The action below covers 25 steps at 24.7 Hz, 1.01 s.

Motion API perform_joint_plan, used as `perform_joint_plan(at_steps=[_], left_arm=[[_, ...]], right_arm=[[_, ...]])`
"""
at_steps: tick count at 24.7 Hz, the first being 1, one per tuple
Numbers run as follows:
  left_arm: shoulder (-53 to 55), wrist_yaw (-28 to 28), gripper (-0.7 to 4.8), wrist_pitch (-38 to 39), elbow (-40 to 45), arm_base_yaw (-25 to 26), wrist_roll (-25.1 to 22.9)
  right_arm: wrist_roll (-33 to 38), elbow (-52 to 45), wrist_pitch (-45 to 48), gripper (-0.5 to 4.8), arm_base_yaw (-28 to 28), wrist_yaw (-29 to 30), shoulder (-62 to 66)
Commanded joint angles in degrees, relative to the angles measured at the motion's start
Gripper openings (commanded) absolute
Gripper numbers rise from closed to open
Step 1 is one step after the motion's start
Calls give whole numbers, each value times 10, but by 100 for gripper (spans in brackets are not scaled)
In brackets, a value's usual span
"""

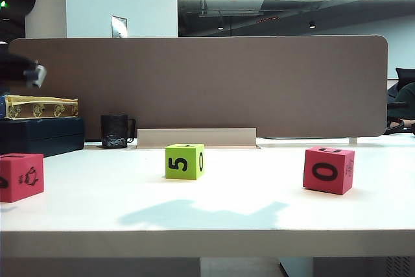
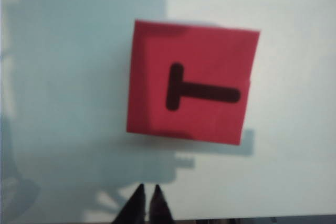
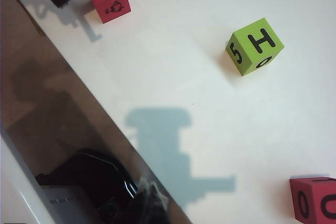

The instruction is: Select the appropriate blocks from the scattered letter blocks on the table and arrange them in a row to spell out "THU".

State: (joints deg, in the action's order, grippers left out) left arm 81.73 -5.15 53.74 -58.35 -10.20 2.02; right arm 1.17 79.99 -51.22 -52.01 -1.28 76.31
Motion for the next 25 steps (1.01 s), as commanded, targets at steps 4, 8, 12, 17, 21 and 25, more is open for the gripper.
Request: perform_joint_plan(at_steps=[4, 8, 12, 17, 21, 25], left_arm=[[0, 34, -6, -108, 46, -1, 14], [0, 23, -6, -146, 47, -1, 14], [4, -18, -6, -179, 46, -1, 12], [46, -26, -6, -201, 47, 0, -1], [76, -28, -6, -230, 46, 0, -2], [84, -42, -6, -268, 46, 0, -3]], right_arm=[[-8, 2, 9, -5, -1, -1, -1], [-8, 2, 9, -5, -1, -1, -1], [-8, 2, 9, -5, -1, -1, -1], [-8, 2, 9, -5, -1, -1, -1], [-8, 2, 4, -5, -1, -1, -1], [-8, 2, 4, -5, -1, -1, -1]])
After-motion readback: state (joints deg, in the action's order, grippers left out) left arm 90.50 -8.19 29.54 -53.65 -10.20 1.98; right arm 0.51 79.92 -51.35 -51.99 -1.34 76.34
